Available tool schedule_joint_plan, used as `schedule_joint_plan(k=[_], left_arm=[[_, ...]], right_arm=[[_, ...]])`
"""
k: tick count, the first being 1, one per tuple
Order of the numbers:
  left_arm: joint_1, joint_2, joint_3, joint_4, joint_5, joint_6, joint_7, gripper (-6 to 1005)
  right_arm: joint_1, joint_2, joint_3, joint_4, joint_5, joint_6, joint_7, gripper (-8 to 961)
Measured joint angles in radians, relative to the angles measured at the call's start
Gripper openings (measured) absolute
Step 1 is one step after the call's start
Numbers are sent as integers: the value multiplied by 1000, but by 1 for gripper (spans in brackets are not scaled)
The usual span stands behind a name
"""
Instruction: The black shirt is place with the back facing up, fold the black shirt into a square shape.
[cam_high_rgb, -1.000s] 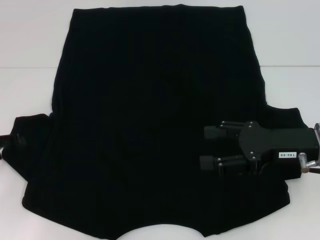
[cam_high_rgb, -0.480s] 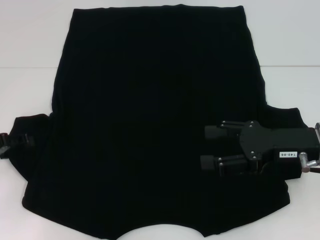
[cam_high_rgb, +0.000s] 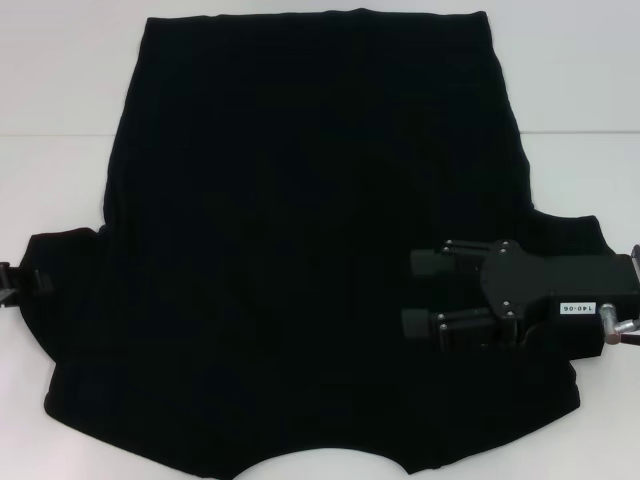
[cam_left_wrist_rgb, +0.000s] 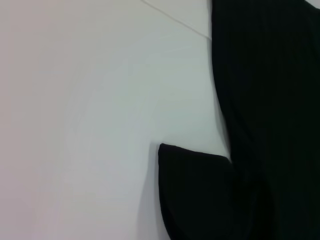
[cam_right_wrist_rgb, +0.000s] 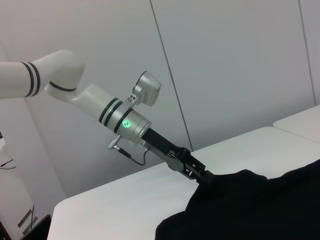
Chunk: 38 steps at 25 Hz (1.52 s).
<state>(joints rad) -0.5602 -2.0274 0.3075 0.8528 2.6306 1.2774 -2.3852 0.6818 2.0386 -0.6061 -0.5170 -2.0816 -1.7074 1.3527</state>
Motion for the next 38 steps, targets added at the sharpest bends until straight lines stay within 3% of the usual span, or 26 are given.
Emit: schedule_joint_plan(k=[10,16,22,32,38], left_arm=[[-1,-2,9,-19,3,-33,14,263],[-3,0,7,-35,10,-69,33,62],[2,2,-2,-17,10,-83,41,26],[1,6,-4,-5,9,-184,90,8],[-16,15,-3,-11,8,-216,106,8]], right_arm=[[-1,0,2,-4,1,-4,5,925],[-1,1,9,-1,1,-5,5,925],[-4,10,22,0,2,0,6,926],[-2,46,52,8,16,40,-2,926],[4,47,48,32,29,55,-2,926]])
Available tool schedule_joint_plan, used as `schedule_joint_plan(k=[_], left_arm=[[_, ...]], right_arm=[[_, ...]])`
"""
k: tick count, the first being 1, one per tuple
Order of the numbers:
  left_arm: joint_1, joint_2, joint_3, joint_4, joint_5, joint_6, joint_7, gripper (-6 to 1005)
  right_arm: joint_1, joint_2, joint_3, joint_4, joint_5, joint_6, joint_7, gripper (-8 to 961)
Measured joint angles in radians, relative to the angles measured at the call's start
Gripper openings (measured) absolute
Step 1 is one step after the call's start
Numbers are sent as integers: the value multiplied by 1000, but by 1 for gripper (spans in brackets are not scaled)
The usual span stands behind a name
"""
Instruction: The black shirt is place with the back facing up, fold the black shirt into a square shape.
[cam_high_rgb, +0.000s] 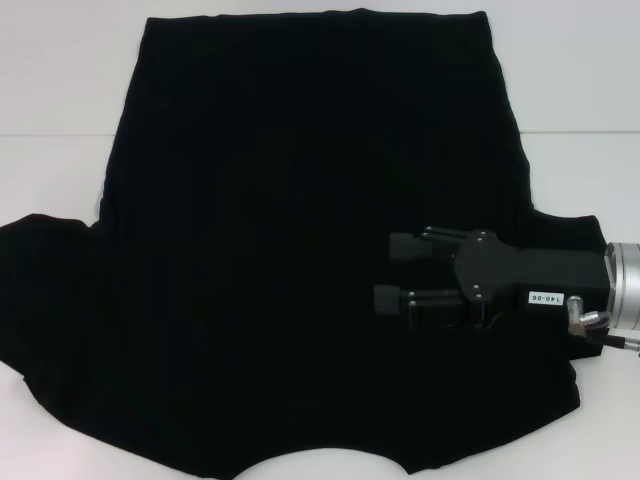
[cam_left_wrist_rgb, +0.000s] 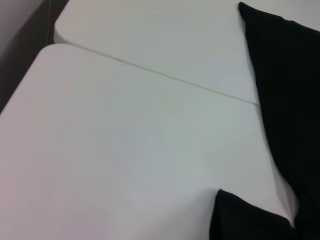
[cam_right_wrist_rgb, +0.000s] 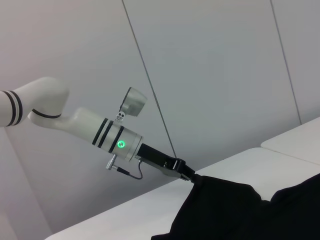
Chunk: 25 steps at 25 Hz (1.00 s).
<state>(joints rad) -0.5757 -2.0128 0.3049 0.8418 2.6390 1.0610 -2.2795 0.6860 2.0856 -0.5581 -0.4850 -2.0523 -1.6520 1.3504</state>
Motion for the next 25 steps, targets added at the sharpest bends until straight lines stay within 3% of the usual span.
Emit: schedule_joint_plan(k=[25], left_arm=[[-39,13,8,-32,-33,-57,32,9]], right_arm=[[6,-4,4,6,0,-7,8,925]])
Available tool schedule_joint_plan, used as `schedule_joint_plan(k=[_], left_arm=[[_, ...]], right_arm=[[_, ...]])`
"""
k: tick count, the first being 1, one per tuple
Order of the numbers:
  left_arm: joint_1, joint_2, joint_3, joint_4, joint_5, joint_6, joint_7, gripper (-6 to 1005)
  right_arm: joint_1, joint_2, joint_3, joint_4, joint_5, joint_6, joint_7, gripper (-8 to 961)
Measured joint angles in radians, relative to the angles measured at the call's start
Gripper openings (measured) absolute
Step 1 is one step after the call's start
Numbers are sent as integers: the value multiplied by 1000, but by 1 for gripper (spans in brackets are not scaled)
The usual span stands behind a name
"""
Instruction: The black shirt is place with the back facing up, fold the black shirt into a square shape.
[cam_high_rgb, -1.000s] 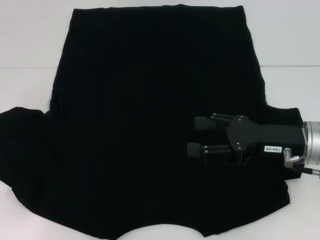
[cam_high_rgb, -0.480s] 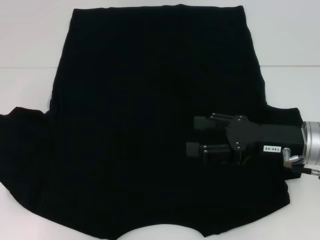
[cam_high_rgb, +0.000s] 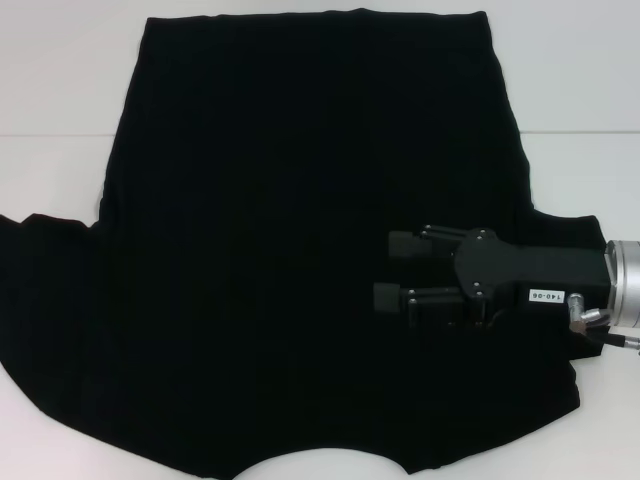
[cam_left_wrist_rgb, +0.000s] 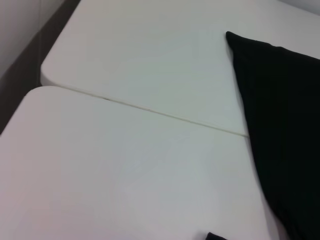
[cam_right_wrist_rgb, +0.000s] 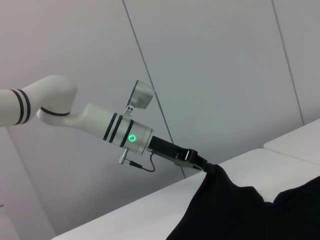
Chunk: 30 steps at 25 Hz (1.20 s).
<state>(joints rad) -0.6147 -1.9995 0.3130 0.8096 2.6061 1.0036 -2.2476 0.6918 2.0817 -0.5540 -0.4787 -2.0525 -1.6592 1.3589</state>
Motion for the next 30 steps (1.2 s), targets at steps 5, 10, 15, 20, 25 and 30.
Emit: schedule_joint_plan(k=[5,10,15,20,25,30], left_arm=[[-1,1,-2,7,-7,64,-6,9],[-9,5,-6,33,-44,195,-2,9],[-52,16,4,29,-64,299,21,9],[-88,0,52,17,-91,377,51,9],[-77,-39,115,15,-138,390,65,9],[-69,-58,126,-6,-169,403,81,9]], right_arm=[[0,0,0,0,0,-1,1,924],[0,0,0,0,0,-5,2,922],[-1,0,0,0,0,-9,2,921],[-7,0,0,0,0,-14,2,919],[-12,1,1,0,0,-20,2,917],[-14,0,1,0,1,-21,-2,916]])
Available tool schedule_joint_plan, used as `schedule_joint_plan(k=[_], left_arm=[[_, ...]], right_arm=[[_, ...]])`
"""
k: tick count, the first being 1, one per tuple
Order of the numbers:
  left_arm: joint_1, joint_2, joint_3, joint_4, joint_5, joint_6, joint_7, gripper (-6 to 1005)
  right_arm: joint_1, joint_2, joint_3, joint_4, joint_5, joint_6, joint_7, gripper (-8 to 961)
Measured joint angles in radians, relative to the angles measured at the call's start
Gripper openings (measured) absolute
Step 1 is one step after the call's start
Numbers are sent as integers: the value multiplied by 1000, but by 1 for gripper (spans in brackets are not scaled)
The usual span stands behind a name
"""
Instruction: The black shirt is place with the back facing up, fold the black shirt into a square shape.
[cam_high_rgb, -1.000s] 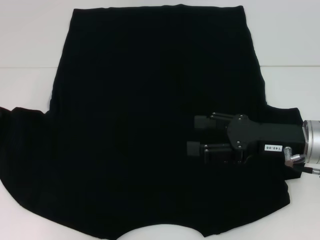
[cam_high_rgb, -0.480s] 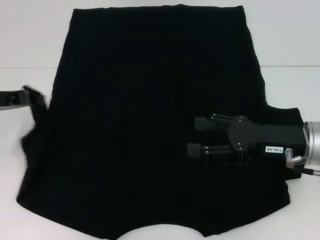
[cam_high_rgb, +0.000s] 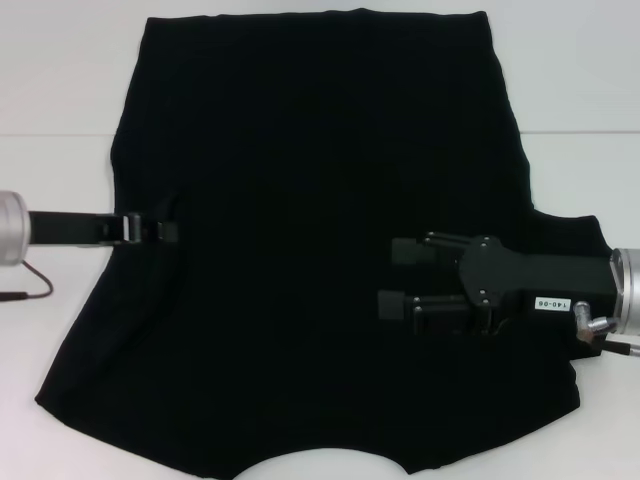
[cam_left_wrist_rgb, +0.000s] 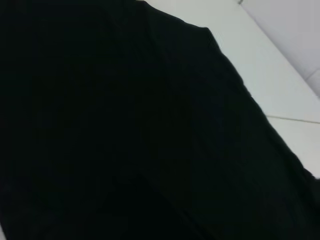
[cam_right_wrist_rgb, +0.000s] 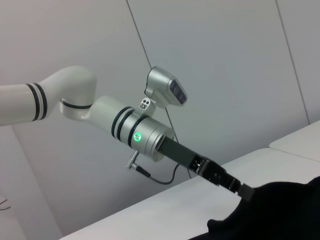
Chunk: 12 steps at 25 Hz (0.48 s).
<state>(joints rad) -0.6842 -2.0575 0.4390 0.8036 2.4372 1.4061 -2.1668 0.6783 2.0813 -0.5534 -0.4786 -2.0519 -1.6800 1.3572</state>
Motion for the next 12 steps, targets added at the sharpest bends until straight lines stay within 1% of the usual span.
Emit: schedule_joint_plan(k=[5,8,12], left_arm=[[-15,1,9,-57,-23,37,21,21],[-22,-7,10,-64,-24,63,57,32],[-27,-13,36,-64,-25,86,72,199]], right_arm=[[-1,-7,4,0,25,15,4,914],[-2,-14,7,-3,35,18,22,912],[-2,-28,8,-8,36,19,50,909]])
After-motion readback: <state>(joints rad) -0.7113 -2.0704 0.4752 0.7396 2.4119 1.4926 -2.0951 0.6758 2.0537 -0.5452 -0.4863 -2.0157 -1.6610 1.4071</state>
